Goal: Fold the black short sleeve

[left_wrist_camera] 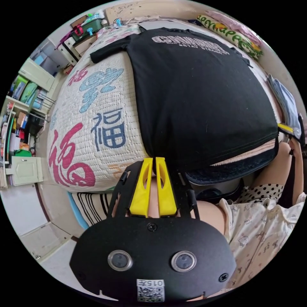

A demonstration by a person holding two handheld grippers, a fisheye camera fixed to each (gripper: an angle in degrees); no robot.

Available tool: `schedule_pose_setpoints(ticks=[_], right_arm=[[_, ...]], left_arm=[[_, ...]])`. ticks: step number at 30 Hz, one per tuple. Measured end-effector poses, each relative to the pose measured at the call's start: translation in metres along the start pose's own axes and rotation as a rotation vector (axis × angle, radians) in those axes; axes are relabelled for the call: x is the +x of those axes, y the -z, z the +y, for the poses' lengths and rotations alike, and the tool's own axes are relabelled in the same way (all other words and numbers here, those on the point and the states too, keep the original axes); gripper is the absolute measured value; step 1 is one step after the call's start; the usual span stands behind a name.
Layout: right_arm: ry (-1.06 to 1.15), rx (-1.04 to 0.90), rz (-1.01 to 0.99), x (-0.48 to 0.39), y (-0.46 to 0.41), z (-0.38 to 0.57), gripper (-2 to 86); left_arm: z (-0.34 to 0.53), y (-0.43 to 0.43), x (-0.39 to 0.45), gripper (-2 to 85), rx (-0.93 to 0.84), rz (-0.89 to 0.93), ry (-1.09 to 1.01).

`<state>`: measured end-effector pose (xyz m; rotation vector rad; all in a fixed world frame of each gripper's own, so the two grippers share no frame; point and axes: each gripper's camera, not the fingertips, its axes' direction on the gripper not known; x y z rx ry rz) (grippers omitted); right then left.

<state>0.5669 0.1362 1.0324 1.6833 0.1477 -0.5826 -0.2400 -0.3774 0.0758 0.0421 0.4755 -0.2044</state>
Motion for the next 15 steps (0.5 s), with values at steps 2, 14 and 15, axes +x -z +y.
schedule_pose_setpoints(ticks=[2,14,15], right_arm=[[-0.009,-0.002,-0.028,0.014,-0.017,0.006,0.1],[-0.045,0.008,-0.103,0.076,-0.124,0.073,0.0],[-0.066,0.01,-0.157,0.091,-0.134,0.083,-0.1]], left_arm=[[-0.015,0.0,0.016,0.1,-0.016,-0.061,-0.03],[-0.047,0.001,-0.015,0.2,-0.002,0.126,0.071],[-0.048,0.001,-0.018,0.2,0.005,0.144,0.081]])
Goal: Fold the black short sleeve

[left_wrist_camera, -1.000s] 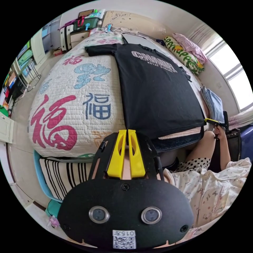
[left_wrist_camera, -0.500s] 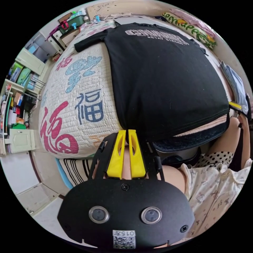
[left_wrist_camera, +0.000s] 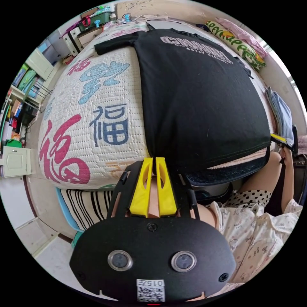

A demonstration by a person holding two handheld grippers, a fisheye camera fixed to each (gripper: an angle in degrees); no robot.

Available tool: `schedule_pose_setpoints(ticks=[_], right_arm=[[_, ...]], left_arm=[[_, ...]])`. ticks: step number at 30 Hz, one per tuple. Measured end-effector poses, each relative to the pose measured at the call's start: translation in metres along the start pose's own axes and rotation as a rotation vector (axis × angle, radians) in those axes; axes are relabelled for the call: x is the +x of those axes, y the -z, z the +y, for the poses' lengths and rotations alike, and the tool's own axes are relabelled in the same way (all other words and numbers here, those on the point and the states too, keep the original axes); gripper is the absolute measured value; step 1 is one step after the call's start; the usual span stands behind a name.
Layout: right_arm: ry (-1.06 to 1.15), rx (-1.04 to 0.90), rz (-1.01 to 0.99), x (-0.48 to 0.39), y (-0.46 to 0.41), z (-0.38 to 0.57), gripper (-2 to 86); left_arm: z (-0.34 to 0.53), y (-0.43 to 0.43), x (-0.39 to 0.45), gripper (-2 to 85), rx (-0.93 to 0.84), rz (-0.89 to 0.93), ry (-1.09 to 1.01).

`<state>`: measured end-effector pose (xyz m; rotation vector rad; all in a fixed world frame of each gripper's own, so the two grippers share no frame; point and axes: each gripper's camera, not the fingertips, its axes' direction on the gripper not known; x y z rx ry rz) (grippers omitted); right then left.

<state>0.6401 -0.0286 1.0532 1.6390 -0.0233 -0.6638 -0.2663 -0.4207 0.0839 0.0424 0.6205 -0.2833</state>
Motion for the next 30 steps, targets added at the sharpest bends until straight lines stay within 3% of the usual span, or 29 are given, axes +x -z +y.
schedule_pose_setpoints(ticks=[4,9,11,17,22,30], right_arm=[[-0.102,0.151,-0.211,0.057,-0.009,0.063,-0.5],[-0.249,0.329,-0.133,0.085,-0.005,0.166,-0.7],[-0.291,0.463,-0.147,0.085,0.006,0.21,-0.6],[-0.381,1.128,-0.199,0.009,0.074,0.384,-0.5],[-0.087,1.596,-0.441,-0.108,0.091,0.544,-0.5],[0.295,1.908,-0.487,-0.256,0.017,0.732,-0.5]], left_arm=[[-0.001,0.002,-0.005,0.2,0.021,0.039,0.013],[-0.008,0.004,-0.003,0.4,0.025,0.062,0.014],[-0.012,0.005,0.001,0.4,0.021,0.059,0.011],[-0.025,0.011,0.014,0.5,0.013,0.055,0.033],[-0.029,0.021,0.045,0.6,0.02,-0.028,-0.004],[-0.029,0.035,0.118,0.8,0.027,-0.246,-0.103]])
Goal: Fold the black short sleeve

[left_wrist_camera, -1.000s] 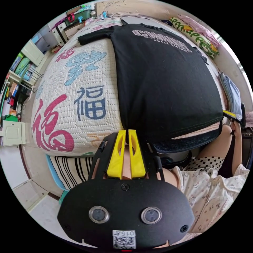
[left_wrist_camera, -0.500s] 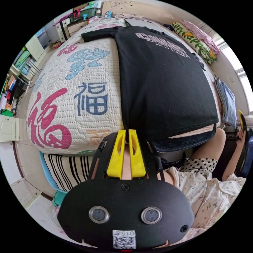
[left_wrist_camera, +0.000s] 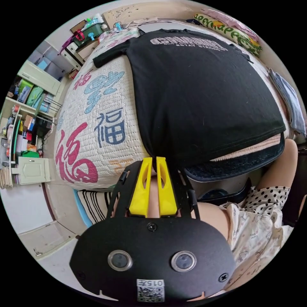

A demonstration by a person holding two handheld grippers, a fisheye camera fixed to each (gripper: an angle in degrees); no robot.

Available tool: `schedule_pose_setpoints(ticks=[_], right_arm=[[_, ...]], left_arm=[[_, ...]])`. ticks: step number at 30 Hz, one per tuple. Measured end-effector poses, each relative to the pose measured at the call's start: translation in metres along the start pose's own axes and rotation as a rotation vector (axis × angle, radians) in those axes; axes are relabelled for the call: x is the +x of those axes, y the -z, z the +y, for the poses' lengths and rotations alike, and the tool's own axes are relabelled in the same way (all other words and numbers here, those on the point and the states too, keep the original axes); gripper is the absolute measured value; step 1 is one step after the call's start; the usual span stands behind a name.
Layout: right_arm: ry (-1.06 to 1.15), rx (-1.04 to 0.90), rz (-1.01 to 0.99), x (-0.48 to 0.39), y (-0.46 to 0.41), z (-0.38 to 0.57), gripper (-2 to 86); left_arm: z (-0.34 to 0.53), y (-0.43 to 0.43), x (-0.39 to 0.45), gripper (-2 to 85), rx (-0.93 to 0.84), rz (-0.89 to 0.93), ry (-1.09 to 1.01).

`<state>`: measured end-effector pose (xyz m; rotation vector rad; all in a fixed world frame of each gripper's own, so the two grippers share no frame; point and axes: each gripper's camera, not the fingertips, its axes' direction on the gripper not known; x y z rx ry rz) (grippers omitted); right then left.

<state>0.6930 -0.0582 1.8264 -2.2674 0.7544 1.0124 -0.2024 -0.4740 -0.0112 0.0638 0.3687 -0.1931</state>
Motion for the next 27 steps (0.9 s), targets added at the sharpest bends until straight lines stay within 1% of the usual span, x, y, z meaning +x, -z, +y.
schedule_pose_setpoints(ticks=[4,6,8,10,12,16,18,20,22,27], right_arm=[[0.054,0.098,-0.058,-0.078,0.052,0.044,-0.5],[0.066,0.103,-0.075,-0.108,0.061,0.057,-0.5],[0.08,0.102,-0.108,-0.139,0.067,0.072,-0.5],[0.066,0.117,-0.134,-0.177,0.073,0.095,-0.6],[0.078,0.146,-0.15,-0.208,0.08,0.111,-0.6],[0.177,0.202,-0.116,-0.287,0.089,0.138,-0.6],[0.204,0.214,-0.091,-0.311,0.089,0.144,-0.6],[0.22,0.221,-0.102,-0.327,0.087,0.146,-0.6],[0.245,0.229,-0.12,-0.344,0.08,0.145,-0.6],[0.231,0.251,-0.159,-0.352,0.05,0.131,-0.6]], left_arm=[[0.003,0.008,0.036,0.9,0.018,-0.131,-0.085],[0.005,0.011,0.055,0.9,0.023,-0.198,-0.131],[0.006,0.012,0.062,0.9,0.021,-0.219,-0.139],[0.005,0.013,0.063,1.0,0.016,-0.214,-0.142],[0.004,0.014,0.055,0.9,0.004,-0.158,-0.128],[0.008,0.015,0.032,0.9,0.003,-0.038,-0.074],[0.013,0.013,0.021,0.8,0.004,0.022,-0.04],[0.017,0.012,0.018,0.7,0.004,0.04,-0.034],[0.021,0.01,0.022,0.7,-0.001,0.027,-0.032],[0.051,0.005,0.042,0.7,0.019,-0.07,-0.076]])
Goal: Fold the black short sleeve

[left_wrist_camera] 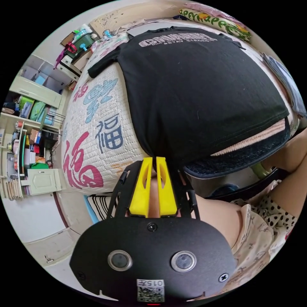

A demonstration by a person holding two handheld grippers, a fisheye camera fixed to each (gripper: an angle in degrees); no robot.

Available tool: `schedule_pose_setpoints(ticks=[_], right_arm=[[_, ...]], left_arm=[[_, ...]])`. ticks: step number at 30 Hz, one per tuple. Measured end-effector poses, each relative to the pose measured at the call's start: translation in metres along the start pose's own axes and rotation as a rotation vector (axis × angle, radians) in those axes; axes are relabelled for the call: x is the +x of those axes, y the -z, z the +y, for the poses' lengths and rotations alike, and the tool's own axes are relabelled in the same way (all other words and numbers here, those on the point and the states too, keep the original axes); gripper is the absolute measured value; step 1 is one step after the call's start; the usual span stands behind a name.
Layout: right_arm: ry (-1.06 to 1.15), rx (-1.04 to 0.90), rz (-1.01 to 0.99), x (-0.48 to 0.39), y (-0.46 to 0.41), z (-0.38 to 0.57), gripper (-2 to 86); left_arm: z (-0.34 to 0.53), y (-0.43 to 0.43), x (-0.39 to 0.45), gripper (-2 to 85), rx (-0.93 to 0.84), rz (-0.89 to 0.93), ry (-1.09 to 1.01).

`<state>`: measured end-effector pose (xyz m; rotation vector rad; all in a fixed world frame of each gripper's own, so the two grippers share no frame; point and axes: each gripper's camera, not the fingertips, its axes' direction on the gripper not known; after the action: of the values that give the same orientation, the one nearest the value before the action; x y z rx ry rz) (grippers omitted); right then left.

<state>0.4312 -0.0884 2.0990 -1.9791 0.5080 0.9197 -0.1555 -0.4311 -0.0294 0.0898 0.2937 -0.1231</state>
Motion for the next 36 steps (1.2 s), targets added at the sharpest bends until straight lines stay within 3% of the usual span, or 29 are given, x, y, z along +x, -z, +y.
schedule_pose_setpoints(ticks=[8,17,24,31,36], right_arm=[[-0.025,0.1,-0.066,0.035,-0.105,-0.004,-0.6],[-0.067,0.01,0.11,0.154,-0.332,0.005,-0.5],[-0.161,-0.3,0.267,0.39,-0.532,0.032,0.4],[-0.619,-0.643,0.696,0.738,-0.652,0.115,6.2],[-0.895,-0.836,0.841,0.936,-0.729,0.181,9.5]], left_arm=[[0.058,-0.018,-0.02,0.9,0.022,0.124,0.066],[0.122,-0.066,-0.003,-0.1,-0.092,0.114,0.02],[0.176,-0.085,-0.002,-0.2,-0.086,0.12,0.107],[0.25,-0.077,-0.005,-0.2,0.026,0.12,0.318],[0.318,-0.038,0.015,-0.1,0.19,-0.048,0.36]])
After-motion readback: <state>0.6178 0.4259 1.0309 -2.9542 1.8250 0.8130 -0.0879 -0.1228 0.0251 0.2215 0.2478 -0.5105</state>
